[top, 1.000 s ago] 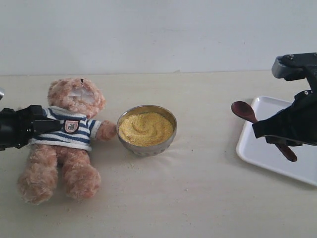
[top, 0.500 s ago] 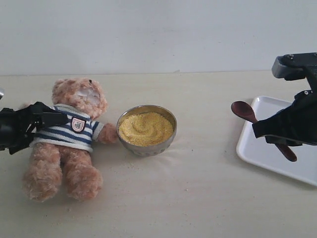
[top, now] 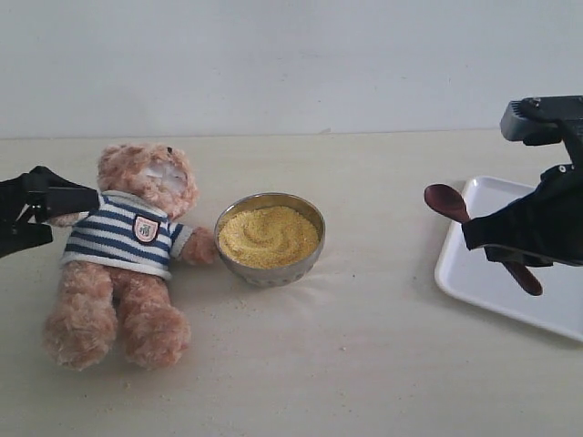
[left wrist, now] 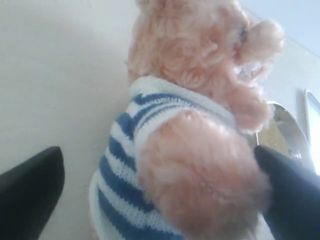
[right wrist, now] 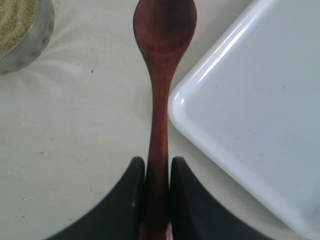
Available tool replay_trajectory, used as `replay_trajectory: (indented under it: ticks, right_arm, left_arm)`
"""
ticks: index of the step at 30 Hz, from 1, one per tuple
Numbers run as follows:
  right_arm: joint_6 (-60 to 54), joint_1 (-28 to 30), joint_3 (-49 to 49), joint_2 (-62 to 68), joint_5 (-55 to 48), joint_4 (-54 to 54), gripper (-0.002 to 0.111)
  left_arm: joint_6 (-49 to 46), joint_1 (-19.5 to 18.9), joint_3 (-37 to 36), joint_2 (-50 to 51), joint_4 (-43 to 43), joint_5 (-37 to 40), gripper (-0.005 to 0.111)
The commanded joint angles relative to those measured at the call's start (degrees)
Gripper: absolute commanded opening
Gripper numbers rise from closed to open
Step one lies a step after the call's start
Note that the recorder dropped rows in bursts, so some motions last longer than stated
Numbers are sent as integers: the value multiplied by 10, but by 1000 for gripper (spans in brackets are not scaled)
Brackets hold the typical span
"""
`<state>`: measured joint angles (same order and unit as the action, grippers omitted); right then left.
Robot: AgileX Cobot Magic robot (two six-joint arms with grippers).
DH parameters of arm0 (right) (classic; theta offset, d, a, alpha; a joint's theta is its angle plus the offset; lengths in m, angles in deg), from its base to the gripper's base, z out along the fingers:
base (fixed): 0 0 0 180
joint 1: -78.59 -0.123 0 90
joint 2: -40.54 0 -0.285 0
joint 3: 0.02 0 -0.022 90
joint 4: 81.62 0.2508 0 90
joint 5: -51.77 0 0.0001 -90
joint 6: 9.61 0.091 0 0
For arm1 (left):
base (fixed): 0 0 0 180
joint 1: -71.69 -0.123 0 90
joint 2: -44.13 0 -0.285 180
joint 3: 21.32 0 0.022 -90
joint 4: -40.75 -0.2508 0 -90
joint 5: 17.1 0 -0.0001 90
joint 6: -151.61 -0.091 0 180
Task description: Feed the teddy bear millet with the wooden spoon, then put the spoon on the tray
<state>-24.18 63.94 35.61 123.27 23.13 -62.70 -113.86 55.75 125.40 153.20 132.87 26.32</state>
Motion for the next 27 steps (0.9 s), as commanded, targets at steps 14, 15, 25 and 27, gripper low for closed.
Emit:
replay_trajectory:
  ticks: [14, 15, 25, 27]
  right_arm:
    - [-44, 4, 3, -4, -1, 46, 0]
    - [-44, 4, 3, -4, -1, 46, 0]
    - [-44, 4, 3, -4, -1, 46, 0]
    - [-44, 4, 3, -4, -1, 46, 0]
  left_arm:
    - [290, -18, 1, -163, -271, -21, 15]
    - [296, -18, 1, -171, -269, -26, 6]
    - [554, -18, -11, -296, -251, -283, 5]
    - [615, -18, -21, -331, -251, -362, 5]
